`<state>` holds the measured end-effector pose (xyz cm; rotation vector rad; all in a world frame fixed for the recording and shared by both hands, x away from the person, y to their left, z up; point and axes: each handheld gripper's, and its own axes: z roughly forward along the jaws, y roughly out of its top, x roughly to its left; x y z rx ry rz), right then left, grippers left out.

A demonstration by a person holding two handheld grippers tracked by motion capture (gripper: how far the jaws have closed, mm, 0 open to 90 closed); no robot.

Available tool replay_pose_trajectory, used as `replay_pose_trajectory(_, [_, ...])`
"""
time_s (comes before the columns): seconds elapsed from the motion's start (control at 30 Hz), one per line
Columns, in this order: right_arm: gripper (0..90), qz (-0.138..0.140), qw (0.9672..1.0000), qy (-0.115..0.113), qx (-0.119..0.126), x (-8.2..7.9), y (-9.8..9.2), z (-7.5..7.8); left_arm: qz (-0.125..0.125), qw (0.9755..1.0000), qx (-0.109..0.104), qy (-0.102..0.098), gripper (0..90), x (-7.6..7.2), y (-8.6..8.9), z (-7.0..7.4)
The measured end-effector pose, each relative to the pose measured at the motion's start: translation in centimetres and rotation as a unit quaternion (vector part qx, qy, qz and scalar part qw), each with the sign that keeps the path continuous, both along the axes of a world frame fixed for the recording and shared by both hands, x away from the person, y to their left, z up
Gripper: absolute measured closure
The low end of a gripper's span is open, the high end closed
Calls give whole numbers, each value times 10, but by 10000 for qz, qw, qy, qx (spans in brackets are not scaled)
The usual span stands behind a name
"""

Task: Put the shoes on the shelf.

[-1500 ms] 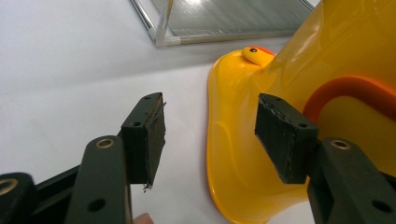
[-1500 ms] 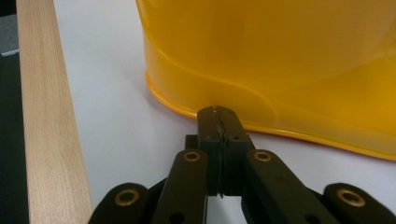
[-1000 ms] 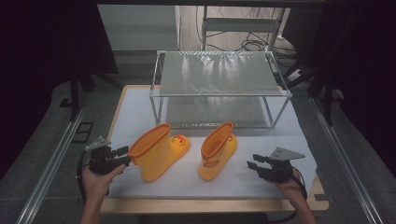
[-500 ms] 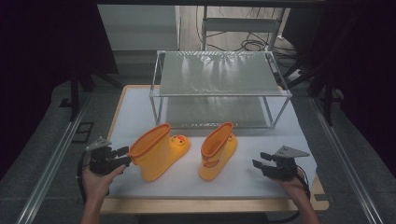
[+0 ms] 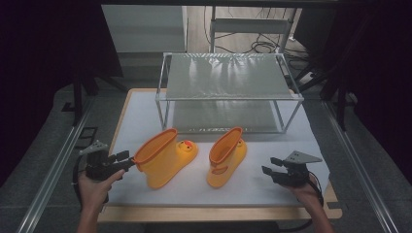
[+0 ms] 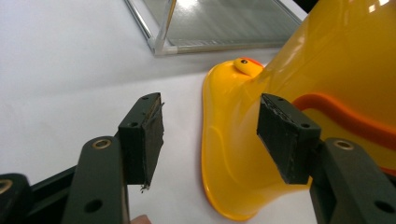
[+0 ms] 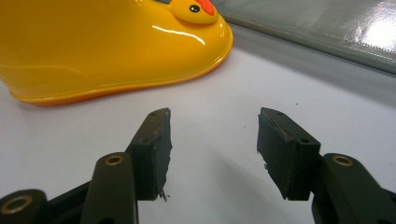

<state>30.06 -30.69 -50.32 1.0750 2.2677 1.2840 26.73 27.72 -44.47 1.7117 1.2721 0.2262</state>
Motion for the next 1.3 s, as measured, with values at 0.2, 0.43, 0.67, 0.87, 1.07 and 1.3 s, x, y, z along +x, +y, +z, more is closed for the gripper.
replay_pose_trajectory(0.2, [438, 3, 10000, 17, 39, 0, 1, 0, -264, 9992, -292, 117, 409, 0, 17, 19])
replay_pose_trajectory(0.43, [442, -5, 10000, 90, 30, 1, 3, -1, -707, 9961, -510, 97, 414, 5, 25, 62])
replay_pose_trajectory(0.67, [449, -73, 9999, 118, -6, 2, 1, -2, -1119, 9925, -485, 127, 425, 11, 11, 99])
replay_pose_trajectory(0.87, [445, -82, 9998, 166, 0, 3, 2, -3, -1604, 9855, -533, 125, 429, 17, -14, 129])
replay_pose_trajectory(1.07, [441, -100, 9997, 232, -15, 4, 3, -4, -1991, 9789, -399, 238, 442, 27, -46, 150])
replay_pose_trajectory(1.3, [444, -117, 9996, 259, -26, 4, 3, -4, -2327, 9715, -107, 431, 452, 41, -88, 165])
